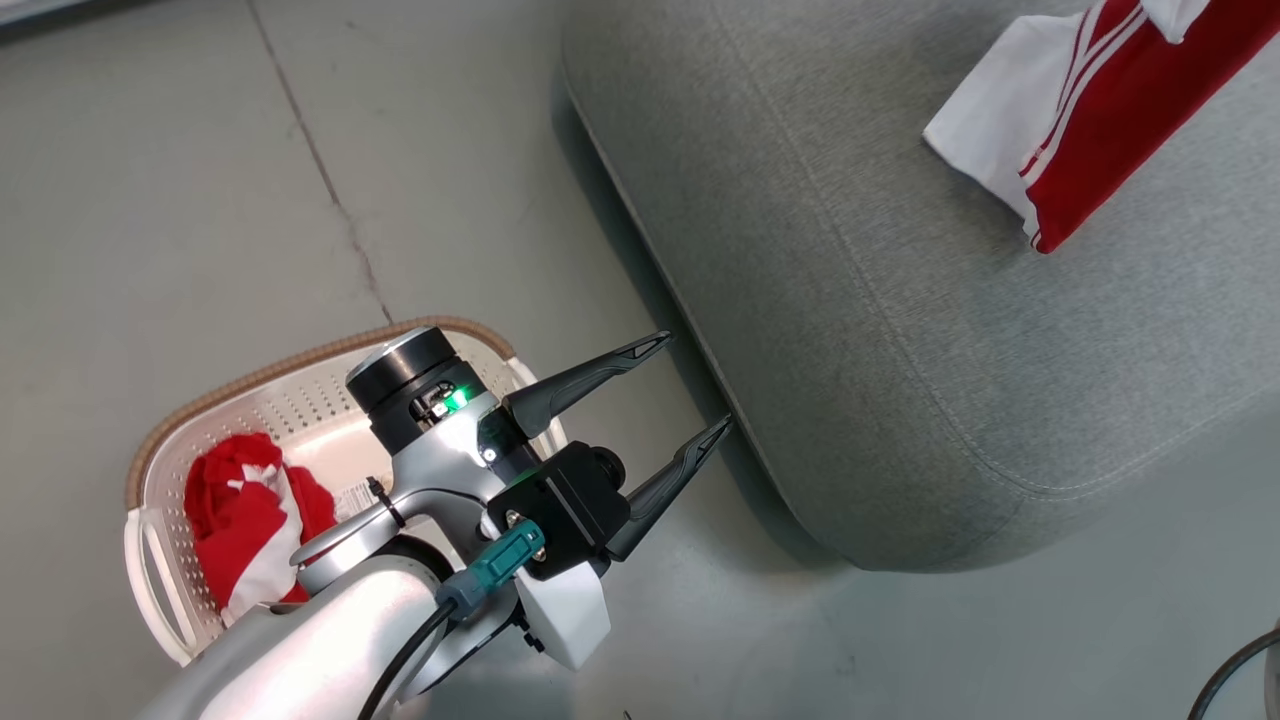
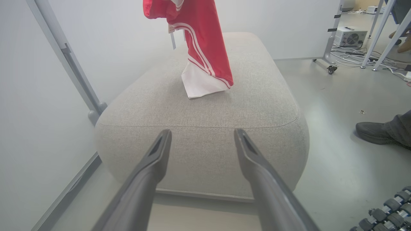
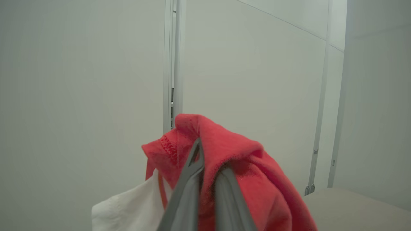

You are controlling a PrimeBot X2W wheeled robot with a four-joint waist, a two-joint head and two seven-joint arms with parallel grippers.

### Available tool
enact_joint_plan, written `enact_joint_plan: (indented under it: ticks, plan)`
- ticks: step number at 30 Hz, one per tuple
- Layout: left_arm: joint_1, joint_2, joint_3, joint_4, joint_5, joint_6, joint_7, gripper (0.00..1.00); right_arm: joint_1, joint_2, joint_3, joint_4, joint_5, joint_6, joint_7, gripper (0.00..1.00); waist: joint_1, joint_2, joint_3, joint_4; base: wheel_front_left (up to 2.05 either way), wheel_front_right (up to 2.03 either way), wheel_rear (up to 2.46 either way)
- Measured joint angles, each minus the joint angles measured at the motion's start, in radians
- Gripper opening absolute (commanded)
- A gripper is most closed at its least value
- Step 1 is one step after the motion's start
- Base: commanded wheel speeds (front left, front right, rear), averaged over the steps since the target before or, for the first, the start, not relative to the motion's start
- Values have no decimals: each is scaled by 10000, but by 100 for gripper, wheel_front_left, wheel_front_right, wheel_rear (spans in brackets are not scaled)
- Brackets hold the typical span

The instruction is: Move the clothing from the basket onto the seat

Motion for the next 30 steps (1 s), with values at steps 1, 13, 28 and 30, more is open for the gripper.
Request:
enact_joint_plan:
  ticks: [1,13,28,30]
  plan:
    - [-36,12,-13,-12,23,0,4,100,-1,8,-50,178,10,0,0,0,1,0,122,42,0,0,0]
    - [-565,412,-314,-416,174,-61,479,100,687,531,-819,2673,564,0,0,0,1,0,1571,329,0,0,0]
    - [-800,495,-355,-351,130,4,247,100,1310,848,-819,3289,525,2,-2,100,1,0,1844,423,0,0,0]
    - [-792,420,-368,-247,67,44,107,100,1614,857,-629,3131,543,2,0,100,1,0,1667,439,0,0,0]
